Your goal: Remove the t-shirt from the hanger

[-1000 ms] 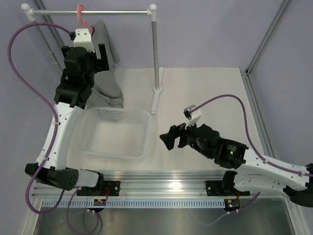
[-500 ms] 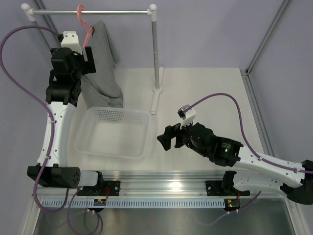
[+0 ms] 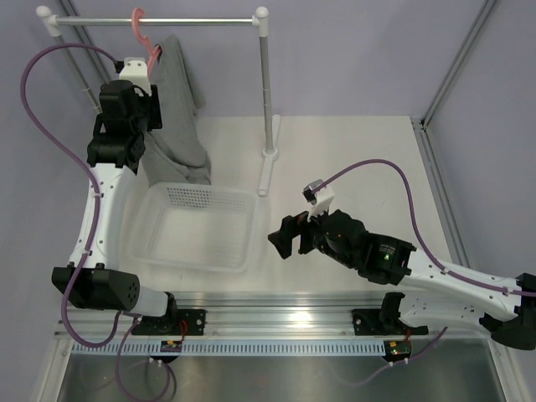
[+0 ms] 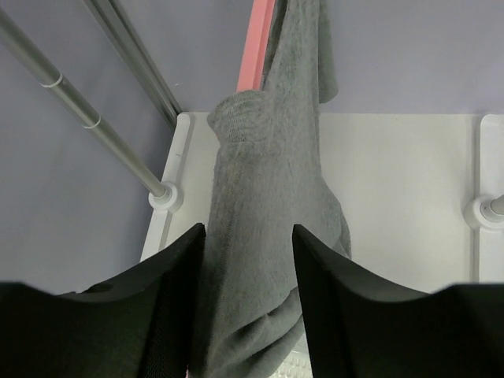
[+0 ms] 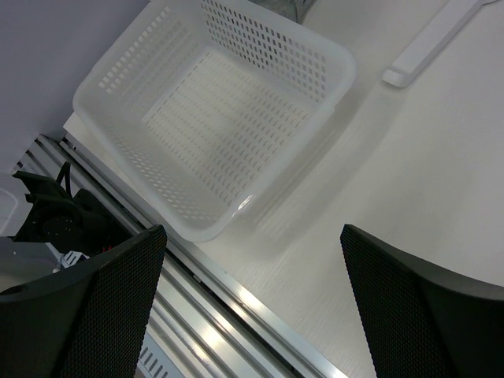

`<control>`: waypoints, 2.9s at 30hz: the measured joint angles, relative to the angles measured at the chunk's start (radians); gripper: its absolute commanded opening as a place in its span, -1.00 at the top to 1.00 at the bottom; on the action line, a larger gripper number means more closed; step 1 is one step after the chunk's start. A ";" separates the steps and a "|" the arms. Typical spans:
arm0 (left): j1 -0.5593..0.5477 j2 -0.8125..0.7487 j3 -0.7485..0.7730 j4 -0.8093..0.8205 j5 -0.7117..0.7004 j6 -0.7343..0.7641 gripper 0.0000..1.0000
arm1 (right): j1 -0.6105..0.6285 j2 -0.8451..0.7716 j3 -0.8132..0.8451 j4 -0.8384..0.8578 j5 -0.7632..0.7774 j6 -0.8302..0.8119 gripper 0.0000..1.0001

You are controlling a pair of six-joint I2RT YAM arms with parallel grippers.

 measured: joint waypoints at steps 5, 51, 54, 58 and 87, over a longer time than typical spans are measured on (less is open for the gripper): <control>0.001 0.000 0.002 0.000 0.011 0.018 0.78 | 0.000 0.000 0.001 0.000 -0.005 0.000 -0.99; 0.002 -0.288 -0.180 0.134 0.175 -0.115 1.00 | 0.000 0.032 0.013 -0.018 0.004 -0.002 -0.99; 0.002 -0.348 -0.243 0.121 0.188 -0.117 1.00 | 0.000 0.032 0.013 -0.017 0.014 -0.011 -0.99; 0.002 -0.433 -0.275 0.114 0.212 -0.134 1.00 | 0.000 0.030 0.013 -0.004 0.003 -0.039 -0.99; 0.003 -0.828 -0.303 0.303 0.882 -0.601 1.00 | 0.000 -0.377 0.098 -0.064 0.033 -0.090 -0.99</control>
